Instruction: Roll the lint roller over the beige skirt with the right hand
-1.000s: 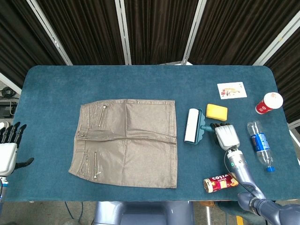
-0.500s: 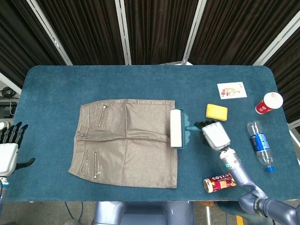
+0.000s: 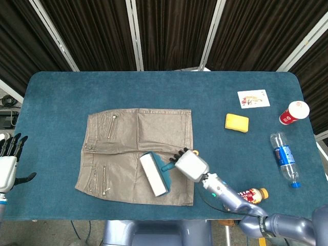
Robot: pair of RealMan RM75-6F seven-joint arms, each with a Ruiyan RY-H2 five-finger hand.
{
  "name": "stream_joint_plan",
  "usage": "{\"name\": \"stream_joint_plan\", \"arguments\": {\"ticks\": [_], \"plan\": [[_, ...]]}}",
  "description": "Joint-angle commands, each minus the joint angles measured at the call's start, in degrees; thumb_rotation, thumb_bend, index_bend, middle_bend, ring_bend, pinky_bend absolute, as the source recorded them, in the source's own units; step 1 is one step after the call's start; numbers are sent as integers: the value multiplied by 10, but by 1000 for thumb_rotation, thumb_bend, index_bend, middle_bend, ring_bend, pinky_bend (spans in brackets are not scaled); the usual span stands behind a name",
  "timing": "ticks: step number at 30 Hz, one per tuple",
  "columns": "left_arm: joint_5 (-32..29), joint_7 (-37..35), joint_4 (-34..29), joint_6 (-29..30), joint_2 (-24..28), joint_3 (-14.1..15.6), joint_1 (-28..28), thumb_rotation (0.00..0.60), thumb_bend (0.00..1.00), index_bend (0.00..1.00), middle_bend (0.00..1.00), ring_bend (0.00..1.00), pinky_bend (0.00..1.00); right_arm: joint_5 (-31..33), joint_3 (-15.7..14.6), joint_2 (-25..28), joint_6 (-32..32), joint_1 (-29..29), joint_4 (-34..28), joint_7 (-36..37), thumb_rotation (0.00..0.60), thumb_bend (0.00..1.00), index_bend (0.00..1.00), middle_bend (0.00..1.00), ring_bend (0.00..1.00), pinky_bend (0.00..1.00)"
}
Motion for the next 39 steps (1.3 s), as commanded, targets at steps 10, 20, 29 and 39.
{"name": "stream_joint_plan", "arguments": {"ticks": [10, 20, 29, 39], "plan": [[-11, 5, 5, -8, -4, -1, -3, 600, 0, 0, 0, 0, 0, 23, -10, -42, -17, 25, 32, -77, 600, 922, 394, 482, 405, 475], [-12, 19, 3, -9, -11, 0, -6, 600, 0, 0, 0, 0, 0, -37, -38, 6, 38, 15, 122, -76, 600, 923, 399, 482, 409, 477], [-7, 26, -1, -8, -14, 2, -8, 600, 0, 0, 0, 0, 0, -42, -44, 39, 58, 3, 162, -63, 600, 923, 399, 482, 409, 476], [-4, 25, -4, -8, -13, 4, -8, 600, 0, 0, 0, 0, 0, -58, -50, 25, 39, 17, 109, -103, 600, 925, 400, 483, 410, 479]]}}
